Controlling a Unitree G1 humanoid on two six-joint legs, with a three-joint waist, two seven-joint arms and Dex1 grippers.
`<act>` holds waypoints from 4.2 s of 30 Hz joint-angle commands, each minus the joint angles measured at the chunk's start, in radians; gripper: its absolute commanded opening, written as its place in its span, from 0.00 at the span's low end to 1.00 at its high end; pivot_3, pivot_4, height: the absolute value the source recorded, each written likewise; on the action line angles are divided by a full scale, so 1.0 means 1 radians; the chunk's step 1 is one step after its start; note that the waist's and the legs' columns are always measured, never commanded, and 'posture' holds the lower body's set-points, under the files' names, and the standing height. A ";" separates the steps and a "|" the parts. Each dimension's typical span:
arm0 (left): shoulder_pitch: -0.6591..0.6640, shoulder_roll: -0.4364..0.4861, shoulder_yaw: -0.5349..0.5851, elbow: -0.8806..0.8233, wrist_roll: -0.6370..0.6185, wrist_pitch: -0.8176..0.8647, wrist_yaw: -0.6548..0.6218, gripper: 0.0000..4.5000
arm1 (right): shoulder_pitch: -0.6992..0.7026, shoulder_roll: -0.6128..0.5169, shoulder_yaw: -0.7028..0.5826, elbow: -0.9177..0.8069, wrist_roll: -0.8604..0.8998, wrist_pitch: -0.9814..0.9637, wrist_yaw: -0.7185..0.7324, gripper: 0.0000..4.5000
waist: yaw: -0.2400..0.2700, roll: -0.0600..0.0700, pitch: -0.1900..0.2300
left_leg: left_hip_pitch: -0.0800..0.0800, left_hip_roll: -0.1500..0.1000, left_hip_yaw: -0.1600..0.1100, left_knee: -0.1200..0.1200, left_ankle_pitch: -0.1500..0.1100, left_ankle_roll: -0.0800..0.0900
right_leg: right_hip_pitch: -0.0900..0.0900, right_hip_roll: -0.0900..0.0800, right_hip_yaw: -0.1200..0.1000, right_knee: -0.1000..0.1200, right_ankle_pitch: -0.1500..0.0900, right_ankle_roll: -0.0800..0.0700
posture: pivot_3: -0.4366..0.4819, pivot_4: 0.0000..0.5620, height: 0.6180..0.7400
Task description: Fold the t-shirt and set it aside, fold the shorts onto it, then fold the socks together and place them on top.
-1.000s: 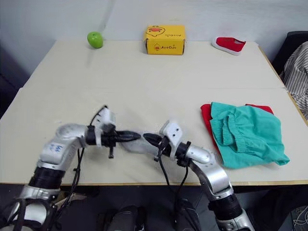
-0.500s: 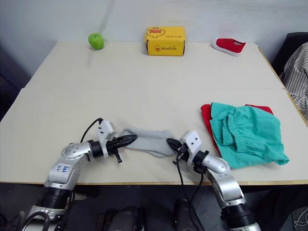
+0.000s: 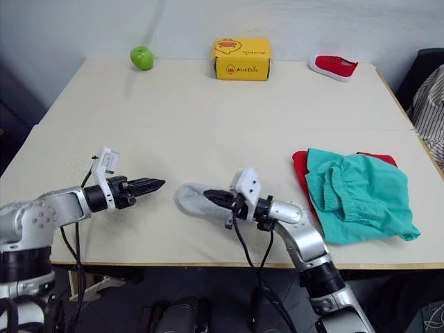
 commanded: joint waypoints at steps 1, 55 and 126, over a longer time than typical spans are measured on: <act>-0.042 -0.031 -0.047 0.037 0.008 0.058 0.019 0.71 | -0.041 0.013 0.017 0.107 -0.050 -0.076 0.025 0.00 | -0.002 0.000 0.000 | 0.000 0.000 0.000 0.000 0.000 0.000 | 0.000 0.000 0.000 0.000 0.000 0.000 | 0.48 0.27 1.00; -0.332 -0.303 -0.638 0.167 0.331 -0.414 -0.361 0.00 | 0.213 -0.198 -0.066 -0.267 -0.121 0.197 -0.104 0.00 | 0.025 -0.001 -0.002 | 0.013 0.002 0.000 -0.001 -0.003 -0.002 | 0.013 0.001 0.001 -0.008 -0.001 -0.001 | 0.48 0.27 1.00; -0.126 -0.404 -0.576 0.337 0.645 -1.230 -0.486 0.01 | 0.222 -0.249 -0.358 -0.259 0.216 0.083 -0.043 0.00 | 0.024 0.000 -0.001 | 0.008 -0.003 0.000 0.002 -0.009 0.011 | 0.015 -0.009 -0.004 -0.017 0.004 0.007 | 0.48 0.27 1.00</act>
